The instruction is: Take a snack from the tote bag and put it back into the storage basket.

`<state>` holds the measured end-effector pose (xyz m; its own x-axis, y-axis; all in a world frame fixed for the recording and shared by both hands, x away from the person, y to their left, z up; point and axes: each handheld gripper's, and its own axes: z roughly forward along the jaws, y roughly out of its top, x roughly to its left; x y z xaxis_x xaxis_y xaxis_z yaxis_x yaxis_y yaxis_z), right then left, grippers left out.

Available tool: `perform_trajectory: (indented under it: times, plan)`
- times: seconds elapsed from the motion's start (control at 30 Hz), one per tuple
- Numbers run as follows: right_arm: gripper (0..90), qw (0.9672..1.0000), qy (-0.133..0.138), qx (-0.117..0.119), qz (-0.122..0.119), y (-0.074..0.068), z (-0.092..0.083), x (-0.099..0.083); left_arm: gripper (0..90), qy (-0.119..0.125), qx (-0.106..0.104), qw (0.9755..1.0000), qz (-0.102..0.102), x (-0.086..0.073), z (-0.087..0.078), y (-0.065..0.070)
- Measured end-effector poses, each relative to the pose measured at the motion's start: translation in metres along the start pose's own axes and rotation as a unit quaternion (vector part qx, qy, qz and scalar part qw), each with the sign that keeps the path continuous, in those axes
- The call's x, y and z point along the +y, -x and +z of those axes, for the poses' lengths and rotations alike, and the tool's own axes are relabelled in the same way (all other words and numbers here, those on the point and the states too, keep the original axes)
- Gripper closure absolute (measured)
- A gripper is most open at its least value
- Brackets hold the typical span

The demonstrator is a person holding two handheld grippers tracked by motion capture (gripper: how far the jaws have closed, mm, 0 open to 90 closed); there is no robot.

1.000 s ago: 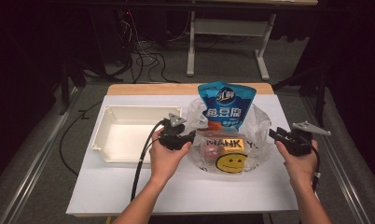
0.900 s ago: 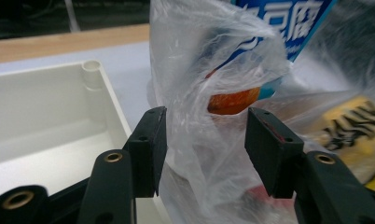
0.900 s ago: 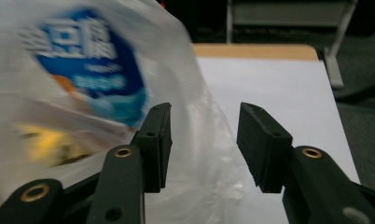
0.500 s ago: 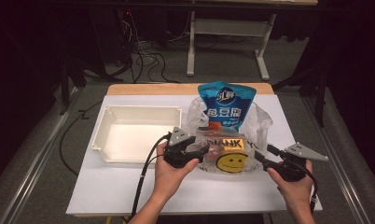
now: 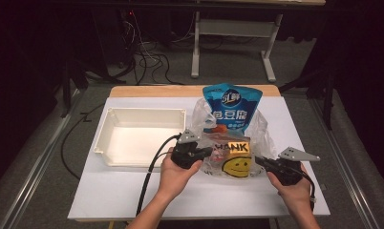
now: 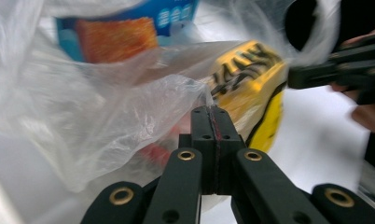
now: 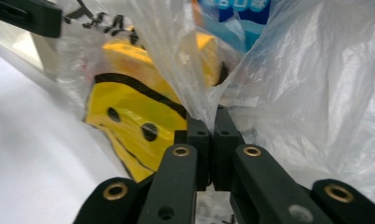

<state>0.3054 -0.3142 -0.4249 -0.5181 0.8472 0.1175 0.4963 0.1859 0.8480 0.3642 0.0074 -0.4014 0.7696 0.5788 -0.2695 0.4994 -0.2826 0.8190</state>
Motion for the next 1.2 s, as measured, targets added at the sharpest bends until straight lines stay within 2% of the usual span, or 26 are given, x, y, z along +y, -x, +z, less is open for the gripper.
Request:
perform_trajectory:
  times: [0.03, 0.1, 0.17, 0.23, 0.27, 0.3, 0.33, 0.4, 0.43, 0.47, 0.5, 0.53, 0.57, 0.6, 0.67, 0.7, 0.73, 0.77, 0.87, 0.9, 0.97, 1.0, 1.07, 1.1, 1.17, 1.2]
  plan:
    - [90.0, 1.0, 0.0, -0.003, -0.001, -0.003, -0.002, 0.0, 90.0, 0.003, -0.004, 1.0, -0.005, -0.003, -0.002, 0.0]
    - [90.0, 0.9999, 0.002, -0.01, -0.009, -0.011, -0.007, 0.0, 90.0, 0.005, 0.009, 0.9999, 0.004, -0.012, -0.006, 0.004]
    - [90.0, 0.9992, 0.014, -0.033, -0.017, -0.012, -0.013, 0.0, 90.0, -0.001, 0.008, 1.0, 0.006, -0.016, -0.007, 0.004]
    - [90.0, 0.9977, 0.039, -0.055, 0.008, -0.008, -0.021, 0.0, 90.0, -0.029, 0.008, 0.9995, 0.014, -0.029, -0.006, 0.007]
    - [90.0, 0.9966, 0.05, -0.062, 0.02, -0.004, -0.024, 0.001, 90.0, -0.029, 0.008, 0.9995, 0.014, -0.029, -0.006, 0.007]
    - [90.0, 0.9966, 0.05, -0.062, 0.02, -0.004, -0.024, 0.001, 90.0, -0.04, 0.012, 0.9989, 0.02, -0.034, -0.004, 0.008]
    - [90.0, 0.9931, 0.069, -0.088, 0.035, 0.007, -0.027, 0.004, 90.0, -0.056, 0.017, 0.9981, 0.023, -0.04, -0.001, 0.009]
    - [89.4, 0.9922, 0.071, -0.092, 0.045, 0.011, -0.027, 0.005, 90.0, -0.065, 0.021, 0.9974, 0.021, -0.048, 0.001, 0.01]
    - [71.1, 0.9911, 0.073, -0.089, 0.067, 0.02, -0.026, 0.007, 90.0, -0.034, 0.012, 0.9993, 0.007, -0.047, -0.006, 0.009]
    - [61.6, 0.9899, 0.079, -0.091, 0.075, 0.022, -0.026, 0.007, 85.8, -0.034, 0.012, 0.9993, 0.007, -0.047, -0.006, 0.009]
    - [61.6, 0.9899, 0.079, -0.091, 0.075, 0.022, -0.026, 0.007, 85.8, -0.014, 0.019, 0.9997, 0.0, -0.044, -0.01, 0.011]
    - [53.8, 0.988, 0.083, -0.104, 0.079, 0.021, -0.028, 0.007, 77.8, 0.012, 0.033, 0.9994, -0.002, -0.038, -0.016, 0.012]
    - [48.1, 0.9865, 0.087, -0.113, 0.081, 0.016, -0.036, 0.006, 64.6, 0.033, 0.047, 0.9983, -0.002, -0.029, -0.023, 0.014]
    - [47.0, 0.9858, 0.09, -0.116, 0.081, 0.013, -0.039, 0.006, 61.2, 0.045, 0.051, 0.9977, -0.006, -0.024, -0.024, 0.016]
    - [46.2, 0.9846, 0.096, -0.122, 0.08, 0.009, -0.044, 0.004, 49.5, 0.048, 0.057, 0.9972, -0.008, -0.02, -0.024, 0.017]
    - [43.3, 0.982, 0.096, -0.14, 0.082, 0.0, -0.052, -0.001, 45.2, 0.048, 0.057, 0.9971, -0.017, -0.014, -0.019, 0.018]
    - [43.3, 0.982, 0.096, -0.14, 0.082, 0.0, -0.052, -0.001, 41.1, 0.048, 0.057, 0.9971, -0.017, -0.014, -0.019, 0.018]
    - [43.1, 0.9832, 0.094, -0.126, 0.092, -0.009, -0.053, -0.009, 35.2, 0.043, 0.067, 0.9965, -0.024, -0.01, -0.012, 0.021]
    - [39.1, 0.9931, 0.055, -0.065, 0.08, -0.02, -0.035, -0.016, 26.1, 0.05, 0.086, 0.9942, -0.041, -0.005, 0.0, 0.023]
    - [36.0, 0.9952, 0.043, -0.049, 0.074, -0.023, -0.028, -0.016, 26.6, 0.05, 0.09, 0.9937, -0.043, -0.003, 0.003, 0.023]
    - [31.4, 0.9968, 0.029, -0.02, 0.072, -0.025, -0.012, -0.012, 34.4, 0.052, 0.081, 0.994, -0.052, -0.001, 0.008, 0.022]
    - [30.7, 0.9972, 0.024, -0.012, 0.069, -0.025, -0.004, -0.01, 43.1, 0.051, 0.08, 0.9941, -0.052, 0.0, 0.009, 0.021]
    - [32.9, 0.9973, 0.021, -0.011, 0.07, -0.026, 0.002, -0.008, 70.3, 0.051, 0.078, 0.9944, -0.05, 0.001, 0.01, 0.021]
    - [51.6, 0.998, 0.019, -0.017, 0.057, -0.029, 0.01, -0.006, 86.2, 0.043, 0.057, 0.9963, -0.047, 0.0, 0.008, 0.018]
    - [70.4, 0.9985, 0.018, -0.021, 0.047, -0.032, 0.012, -0.007, 90.0, 0.036, 0.049, 0.9977, -0.028, -0.003, 0.006, 0.017]
    - [70.4, 0.9985, 0.018, -0.021, 0.047, -0.032, 0.012, -0.007, 90.0, 0.036, 0.049, 0.9977, -0.028, -0.003, 0.006, 0.017]
